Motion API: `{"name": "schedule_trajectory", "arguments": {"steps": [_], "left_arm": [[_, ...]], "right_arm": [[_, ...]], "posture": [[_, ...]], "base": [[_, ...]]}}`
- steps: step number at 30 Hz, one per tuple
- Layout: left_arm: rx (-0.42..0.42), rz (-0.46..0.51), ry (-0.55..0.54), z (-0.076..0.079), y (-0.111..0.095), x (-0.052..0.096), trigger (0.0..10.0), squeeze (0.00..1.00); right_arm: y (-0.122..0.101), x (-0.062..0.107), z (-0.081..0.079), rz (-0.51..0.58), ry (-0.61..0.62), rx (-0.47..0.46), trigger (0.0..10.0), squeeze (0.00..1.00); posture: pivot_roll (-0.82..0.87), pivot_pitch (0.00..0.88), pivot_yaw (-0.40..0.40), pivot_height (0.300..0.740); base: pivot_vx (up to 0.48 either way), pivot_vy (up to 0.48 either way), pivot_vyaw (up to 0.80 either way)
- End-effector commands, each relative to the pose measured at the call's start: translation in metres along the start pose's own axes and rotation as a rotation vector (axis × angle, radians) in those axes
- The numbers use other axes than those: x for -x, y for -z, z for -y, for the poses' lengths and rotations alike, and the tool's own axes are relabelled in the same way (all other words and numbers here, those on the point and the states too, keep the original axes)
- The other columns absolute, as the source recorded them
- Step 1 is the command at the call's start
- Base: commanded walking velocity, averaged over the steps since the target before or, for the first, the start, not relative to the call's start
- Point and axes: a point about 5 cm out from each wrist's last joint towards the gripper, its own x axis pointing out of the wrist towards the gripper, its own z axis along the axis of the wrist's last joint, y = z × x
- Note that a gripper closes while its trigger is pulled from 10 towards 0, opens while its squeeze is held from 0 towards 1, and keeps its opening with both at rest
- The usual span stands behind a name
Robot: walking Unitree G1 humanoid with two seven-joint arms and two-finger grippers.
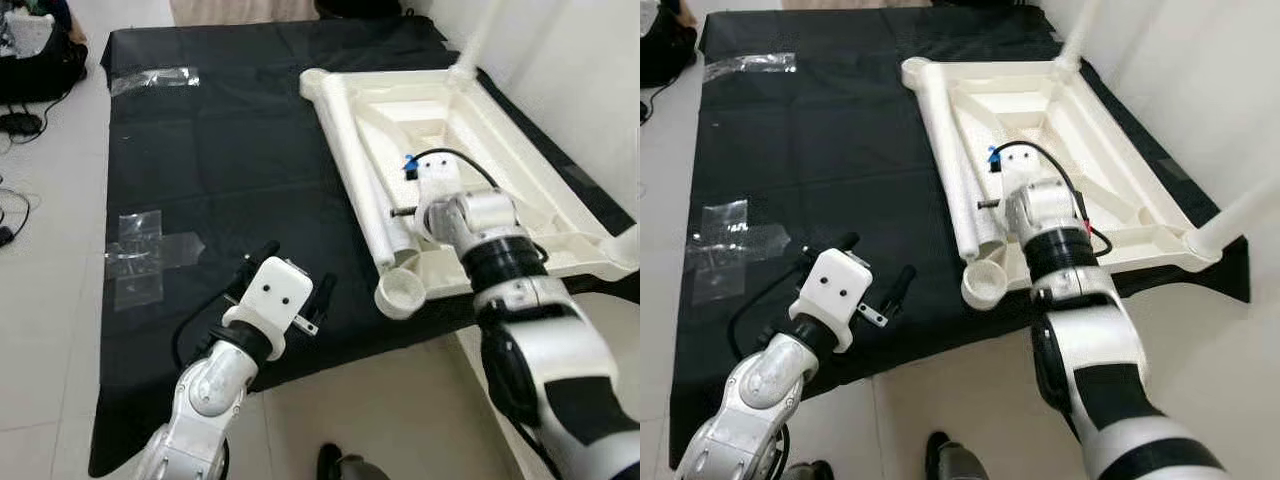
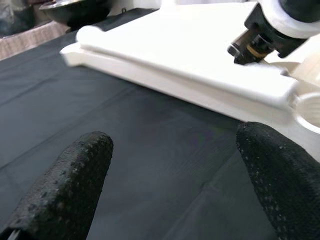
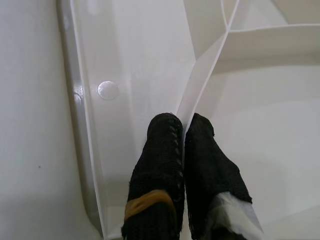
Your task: Building children table
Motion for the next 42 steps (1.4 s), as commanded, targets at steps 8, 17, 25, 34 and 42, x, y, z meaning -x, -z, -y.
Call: {"name": "schedule_trajectory", "arguments": {"steps": [8, 17, 25, 34, 42], "left_arm": [[-0.004, -0.005, 0.025, 0.001, 0.003, 0.002, 10.0, 0.00], [-0.006, -0.004, 0.026, 0.001, 0.004, 0.001, 10.0, 0.00], [-0.008, -0.006, 0.025, 0.000, 0.004, 0.002, 10.0, 0.00], [-0.007, -0.006, 0.025, 0.000, 0.005, 0.001, 10.0, 0.00], [-0.007, -0.008, 0.024, 0.000, 0.005, 0.002, 10.0, 0.00]], "right_arm": [[0.050, 0.004, -0.017, -0.132, -0.364, 0.135, 0.0, 0.00], [0.057, 0.009, -0.001, -0.051, -0.518, 0.259, 0.0, 0.00], [0.052, 0.008, 0.012, 0.043, -0.609, 0.339, 0.0, 0.00], [0.046, 0.008, 0.012, 0.171, -0.802, 0.532, 0.0, 0.00], [0.027, -0.001, 0.011, 0.249, -0.714, 0.607, 0.0, 0.00]], "posture": [[0.01, 0.261, -0.080, 0.740], [0.01, 0.264, -0.083, 0.740], [0.01, 0.269, -0.085, 0.740], [0.01, 0.273, -0.084, 0.740], [0.02, 0.280, -0.090, 0.740]], "base": [[0.000, 0.000, 0.00], [0.000, 0.000, 0.00], [0.000, 0.000, 0.00], [0.000, 0.000, 0.00], [0.000, 0.000, 0.00]]}}
